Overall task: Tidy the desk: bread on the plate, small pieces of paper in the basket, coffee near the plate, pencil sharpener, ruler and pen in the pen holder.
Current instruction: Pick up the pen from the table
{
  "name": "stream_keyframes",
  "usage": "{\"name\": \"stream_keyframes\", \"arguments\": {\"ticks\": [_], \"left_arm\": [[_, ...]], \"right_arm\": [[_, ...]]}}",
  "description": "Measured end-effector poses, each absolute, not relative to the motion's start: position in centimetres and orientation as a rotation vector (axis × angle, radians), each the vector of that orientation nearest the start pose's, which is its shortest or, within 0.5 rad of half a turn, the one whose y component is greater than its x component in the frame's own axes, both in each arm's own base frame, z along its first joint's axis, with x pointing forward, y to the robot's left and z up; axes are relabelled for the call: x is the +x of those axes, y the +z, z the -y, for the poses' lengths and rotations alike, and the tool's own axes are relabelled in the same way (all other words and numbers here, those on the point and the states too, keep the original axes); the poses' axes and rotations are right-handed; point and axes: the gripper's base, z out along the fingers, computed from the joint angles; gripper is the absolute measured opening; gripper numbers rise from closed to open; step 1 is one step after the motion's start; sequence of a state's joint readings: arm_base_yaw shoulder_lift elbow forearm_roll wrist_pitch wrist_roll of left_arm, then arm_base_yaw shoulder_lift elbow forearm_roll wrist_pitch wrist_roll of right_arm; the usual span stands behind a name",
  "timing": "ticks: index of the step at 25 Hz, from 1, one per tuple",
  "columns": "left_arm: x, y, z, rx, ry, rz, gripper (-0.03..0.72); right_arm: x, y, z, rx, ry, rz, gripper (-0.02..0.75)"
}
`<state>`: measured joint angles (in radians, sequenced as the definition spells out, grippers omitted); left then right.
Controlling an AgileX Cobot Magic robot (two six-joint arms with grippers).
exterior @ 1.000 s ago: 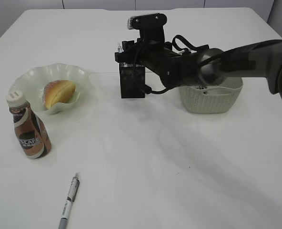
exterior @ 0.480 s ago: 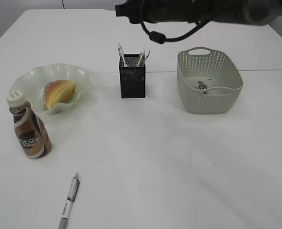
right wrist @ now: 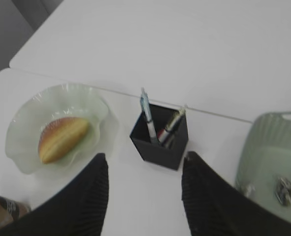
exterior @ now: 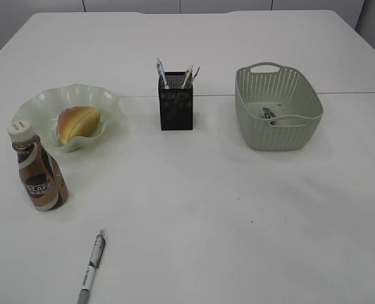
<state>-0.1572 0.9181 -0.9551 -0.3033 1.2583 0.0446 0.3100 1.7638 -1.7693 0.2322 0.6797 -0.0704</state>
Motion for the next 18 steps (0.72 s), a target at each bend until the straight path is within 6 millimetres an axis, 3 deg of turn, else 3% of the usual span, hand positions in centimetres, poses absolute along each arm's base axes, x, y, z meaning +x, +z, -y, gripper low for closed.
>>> {"name": "stream_keyframes", "arguments": {"ticks": [4,8,12,18], "left_arm": [[15.1,33.6,5.0,0.299,-0.437,-2.721,0.37],[16.3,32.8,6.2,0.397,-0.429,-2.76,0.37],[18.4,31.6,8.5,0.436,-0.346,-2.817,0.37],[22.4,27.2,12.7,0.425,-0.205,-3.0,0.368]], "right_arm": [[37.3,39.6,-11.2,-0.269,0.383,-2.301,0.364],[36.2,38.8,-9.7,-0.283,0.341,-2.472,0.364],[35.3,38.2,-9.3,-0.319,0.293,-2.597,0.364],[35.1,37.9,-8.7,-0.335,0.21,-2.64,0.364]]}}
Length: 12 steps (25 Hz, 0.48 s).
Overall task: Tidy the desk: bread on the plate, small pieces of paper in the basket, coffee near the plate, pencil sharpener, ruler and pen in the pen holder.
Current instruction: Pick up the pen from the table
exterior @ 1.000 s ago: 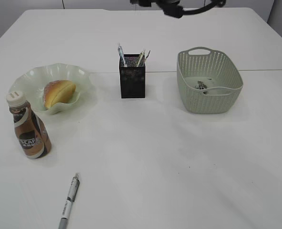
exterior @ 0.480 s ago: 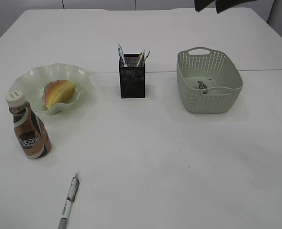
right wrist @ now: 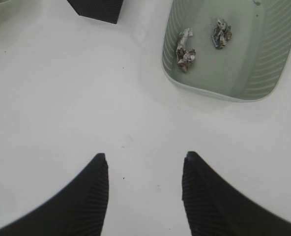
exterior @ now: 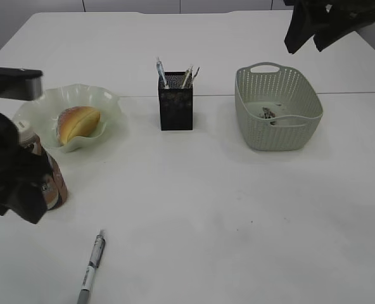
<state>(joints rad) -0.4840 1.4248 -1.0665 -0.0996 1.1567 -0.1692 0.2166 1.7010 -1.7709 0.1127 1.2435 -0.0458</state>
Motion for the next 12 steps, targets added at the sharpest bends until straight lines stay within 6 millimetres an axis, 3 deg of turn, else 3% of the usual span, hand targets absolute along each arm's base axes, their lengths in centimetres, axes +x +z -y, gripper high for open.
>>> {"name": "stream_keyframes", "arguments": {"ticks": [6,12], "left_arm": [[25.6,22.5,15.6,0.248,-0.181,-3.089,0.32],[26.8,18.7,17.0,0.114,-0.25,-3.19,0.31]], "right_arm": [[35.1,37.9,-8.6,-0.309,0.198,-2.645,0.364],[35.1,37.9,-8.5,-0.3,0.198,-2.648,0.364]]}}
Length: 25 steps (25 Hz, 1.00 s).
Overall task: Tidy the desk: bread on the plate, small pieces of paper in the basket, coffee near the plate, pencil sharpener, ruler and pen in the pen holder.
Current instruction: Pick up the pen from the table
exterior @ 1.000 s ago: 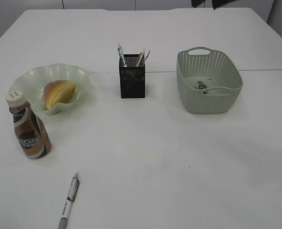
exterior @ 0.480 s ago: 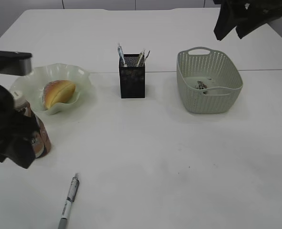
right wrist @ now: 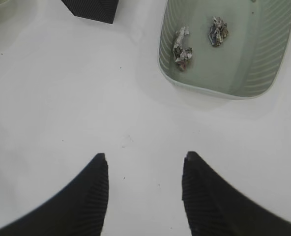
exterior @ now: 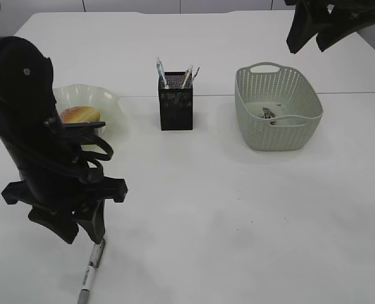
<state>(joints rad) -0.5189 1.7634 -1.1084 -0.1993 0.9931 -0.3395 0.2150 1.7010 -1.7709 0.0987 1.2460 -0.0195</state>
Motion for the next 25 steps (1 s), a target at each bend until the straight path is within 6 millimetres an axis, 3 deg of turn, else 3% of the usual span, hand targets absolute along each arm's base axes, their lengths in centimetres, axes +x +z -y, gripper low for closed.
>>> {"name": "stream_keyframes", "arguments": {"ticks": [4,12,25], "left_arm": [[27.1,17.5,17.3,0.086,-0.26,-3.205,0.309],[27.7,17.1,17.3,0.047,-0.23,-3.169,0.309],[28.0,13.0,17.3,0.054,-0.106,-3.28,0.308]], "right_arm": [[35.1,37.9,-8.5,-0.3,0.198,-2.648,0.364],[35.1,37.9,-8.5,-0.298,0.199,-2.648,0.364],[35.1,37.9,-8.5,-0.295,0.198,-2.649,0.364]]}}
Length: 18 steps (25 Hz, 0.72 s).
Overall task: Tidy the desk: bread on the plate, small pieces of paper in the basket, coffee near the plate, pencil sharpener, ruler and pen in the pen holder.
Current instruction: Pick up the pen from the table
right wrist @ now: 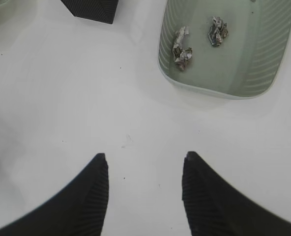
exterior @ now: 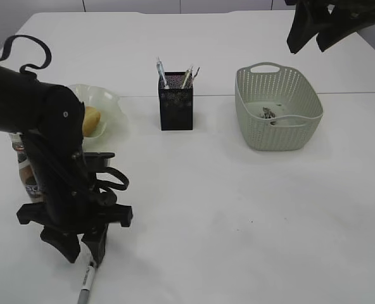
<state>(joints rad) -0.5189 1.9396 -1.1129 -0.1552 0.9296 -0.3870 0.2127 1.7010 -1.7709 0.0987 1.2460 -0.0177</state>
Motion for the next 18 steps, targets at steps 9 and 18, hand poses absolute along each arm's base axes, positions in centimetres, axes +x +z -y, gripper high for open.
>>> {"name": "stream_keyframes", "arguments": {"ticks": [9,18], "left_arm": [[28.5,11.4,17.5,0.09,-0.1,-3.276,0.281],[28.5,10.3,17.6,0.118,-0.093,-3.293,0.221]], "right_arm": [[35.1,37.9,-8.5,-0.295,0.198,-2.649,0.364],[35.1,37.9,-8.4,-0.295,0.197,-2.649,0.364]]}}
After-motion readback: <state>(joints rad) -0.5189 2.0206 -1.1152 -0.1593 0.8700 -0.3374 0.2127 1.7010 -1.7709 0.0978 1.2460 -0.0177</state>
